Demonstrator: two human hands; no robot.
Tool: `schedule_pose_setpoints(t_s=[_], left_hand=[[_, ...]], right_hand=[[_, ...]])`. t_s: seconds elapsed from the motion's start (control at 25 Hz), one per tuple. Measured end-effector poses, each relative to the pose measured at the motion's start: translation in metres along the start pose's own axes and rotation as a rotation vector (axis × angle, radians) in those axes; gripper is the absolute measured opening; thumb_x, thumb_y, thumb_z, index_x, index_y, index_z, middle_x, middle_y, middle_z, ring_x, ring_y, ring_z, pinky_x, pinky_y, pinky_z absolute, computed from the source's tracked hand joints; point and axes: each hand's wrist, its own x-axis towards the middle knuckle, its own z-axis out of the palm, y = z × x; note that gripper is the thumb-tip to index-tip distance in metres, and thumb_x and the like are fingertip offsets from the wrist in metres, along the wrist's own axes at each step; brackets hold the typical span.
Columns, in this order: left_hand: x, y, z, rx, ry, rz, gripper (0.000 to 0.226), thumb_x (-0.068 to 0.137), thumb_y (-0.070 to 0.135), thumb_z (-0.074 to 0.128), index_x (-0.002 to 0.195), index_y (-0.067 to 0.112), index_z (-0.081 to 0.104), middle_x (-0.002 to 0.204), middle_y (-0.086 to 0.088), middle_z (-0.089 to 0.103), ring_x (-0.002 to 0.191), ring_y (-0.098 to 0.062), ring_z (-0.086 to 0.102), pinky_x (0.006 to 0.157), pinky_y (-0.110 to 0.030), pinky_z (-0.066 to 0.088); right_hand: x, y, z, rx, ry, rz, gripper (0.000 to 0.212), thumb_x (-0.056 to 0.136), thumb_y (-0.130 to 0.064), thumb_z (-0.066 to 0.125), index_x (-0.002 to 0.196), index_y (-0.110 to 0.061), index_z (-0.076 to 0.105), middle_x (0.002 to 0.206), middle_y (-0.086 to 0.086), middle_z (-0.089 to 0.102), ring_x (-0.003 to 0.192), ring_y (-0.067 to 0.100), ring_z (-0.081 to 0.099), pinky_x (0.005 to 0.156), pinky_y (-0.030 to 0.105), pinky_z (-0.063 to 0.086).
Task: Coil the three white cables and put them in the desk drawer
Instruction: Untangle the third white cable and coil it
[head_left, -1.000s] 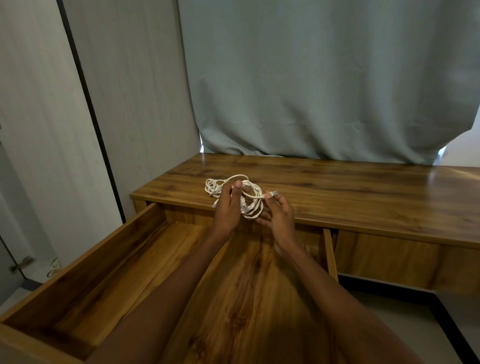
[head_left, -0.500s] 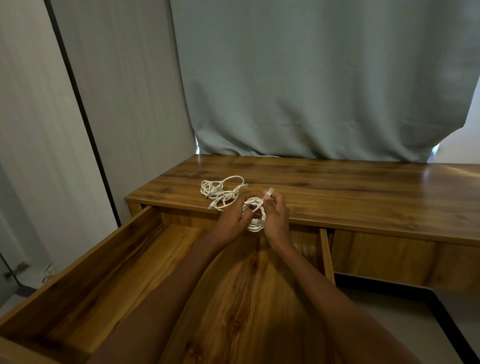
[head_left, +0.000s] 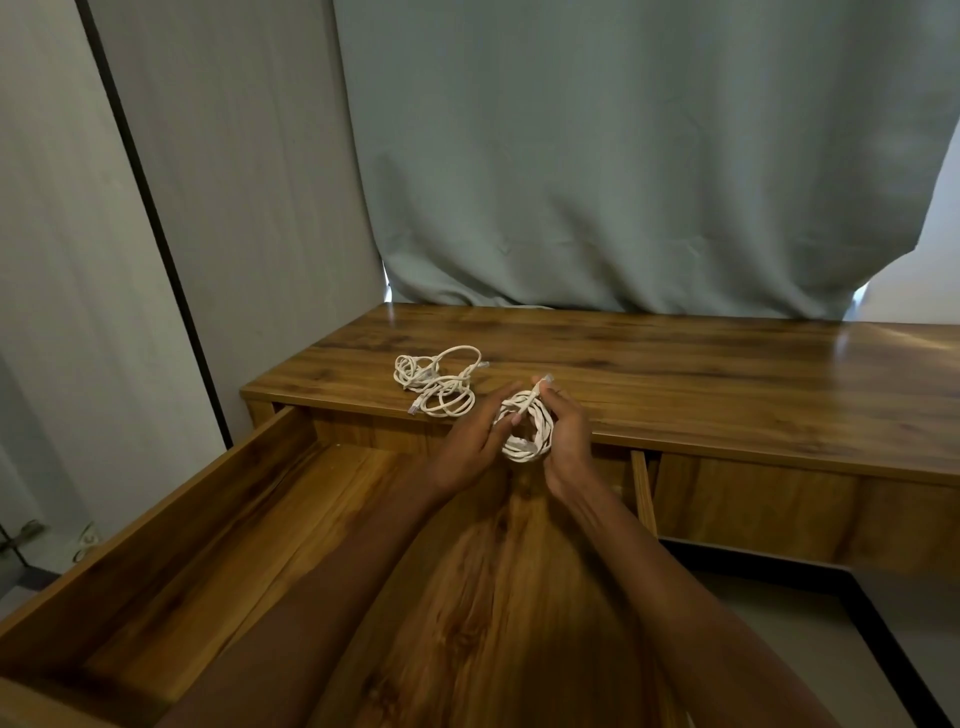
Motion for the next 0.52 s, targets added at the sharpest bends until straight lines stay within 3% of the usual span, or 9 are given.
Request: schedule_pose_setpoints(t_s=[0.2, 0.28, 0.4, 0.52], left_hand=[[0.002, 0.0, -0.006, 0.035, 0.101, -0.014, 0.038, 0.101, 0.028, 0.055, 0.139, 0.019, 0.054, 0.133, 0.004, 0.063, 0.118, 0.0, 0.057, 0.098, -0.019, 0.044], [0.006, 0.001, -0.005, 0.04, 0.157, -0.017, 0.035, 0.1, 0.024, 0.058, 0.135, 0.019, 0.057, 0.129, 0.003, 0.066, 0.114, 0.0, 0.059, 0.095, -0.018, 0.045], [0.009, -0.001, -0.004, 0.014, 0.205, -0.087, 0.037, 0.099, 0.032, 0.058, 0.133, 0.019, 0.058, 0.126, 0.003, 0.067, 0.112, -0.01, 0.063, 0.095, -0.032, 0.051], [0.008, -0.004, -0.003, 0.008, 0.223, -0.111, 0.039, 0.098, 0.039, 0.057, 0.133, 0.021, 0.058, 0.123, 0.004, 0.069, 0.106, -0.013, 0.067, 0.09, -0.032, 0.053]], right_hand=[[-0.001, 0.006, -0.001, -0.346, -0.059, -0.104, 0.018, 0.1, -0.018, 0.059, 0.109, -0.004, 0.068, 0.082, 0.01, 0.07, 0.065, 0.014, 0.063, 0.054, 0.022, 0.051], [-0.001, 0.003, 0.0, -0.335, -0.08, -0.091, 0.021, 0.1, -0.015, 0.056, 0.113, -0.004, 0.068, 0.085, 0.011, 0.07, 0.07, 0.016, 0.065, 0.06, 0.025, 0.054], [0.001, -0.005, -0.004, -0.303, -0.141, -0.069, 0.031, 0.095, -0.002, 0.048, 0.11, -0.015, 0.072, 0.099, 0.008, 0.077, 0.086, 0.021, 0.072, 0.075, 0.032, 0.057], [0.0, -0.003, -0.009, -0.565, -0.207, -0.219, 0.028, 0.096, -0.01, 0.06, 0.117, -0.026, 0.069, 0.11, 0.002, 0.075, 0.1, 0.018, 0.072, 0.082, 0.033, 0.059]])
